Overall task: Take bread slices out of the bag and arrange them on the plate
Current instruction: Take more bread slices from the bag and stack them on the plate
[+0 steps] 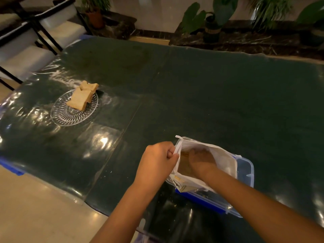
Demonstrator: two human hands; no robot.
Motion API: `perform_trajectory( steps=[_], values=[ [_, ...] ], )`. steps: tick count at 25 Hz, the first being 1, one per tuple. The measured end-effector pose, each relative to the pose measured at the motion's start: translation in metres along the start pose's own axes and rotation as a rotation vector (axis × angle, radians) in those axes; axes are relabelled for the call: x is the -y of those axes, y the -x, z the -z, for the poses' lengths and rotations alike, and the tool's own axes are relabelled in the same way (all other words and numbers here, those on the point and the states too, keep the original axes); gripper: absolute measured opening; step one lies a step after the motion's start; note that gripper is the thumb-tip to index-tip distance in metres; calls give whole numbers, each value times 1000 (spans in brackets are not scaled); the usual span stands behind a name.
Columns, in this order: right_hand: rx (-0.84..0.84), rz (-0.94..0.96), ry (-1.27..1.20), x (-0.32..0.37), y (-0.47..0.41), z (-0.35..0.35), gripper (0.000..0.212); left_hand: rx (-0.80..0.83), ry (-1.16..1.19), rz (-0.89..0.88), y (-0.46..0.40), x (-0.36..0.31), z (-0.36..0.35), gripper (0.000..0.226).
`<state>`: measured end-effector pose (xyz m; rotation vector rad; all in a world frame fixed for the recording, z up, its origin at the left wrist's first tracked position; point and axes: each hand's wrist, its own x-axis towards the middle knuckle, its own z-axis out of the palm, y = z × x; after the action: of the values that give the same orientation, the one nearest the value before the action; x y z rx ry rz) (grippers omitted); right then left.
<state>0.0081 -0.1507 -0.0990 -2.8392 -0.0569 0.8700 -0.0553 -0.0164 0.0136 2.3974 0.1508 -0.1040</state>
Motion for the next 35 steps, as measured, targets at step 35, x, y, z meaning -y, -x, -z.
perform_trajectory(
  steps=[35],
  values=[
    [-47, 556, 314, 0, 53, 95, 26, -114, -25, -71, -13, -3, 8, 31]
  ],
)
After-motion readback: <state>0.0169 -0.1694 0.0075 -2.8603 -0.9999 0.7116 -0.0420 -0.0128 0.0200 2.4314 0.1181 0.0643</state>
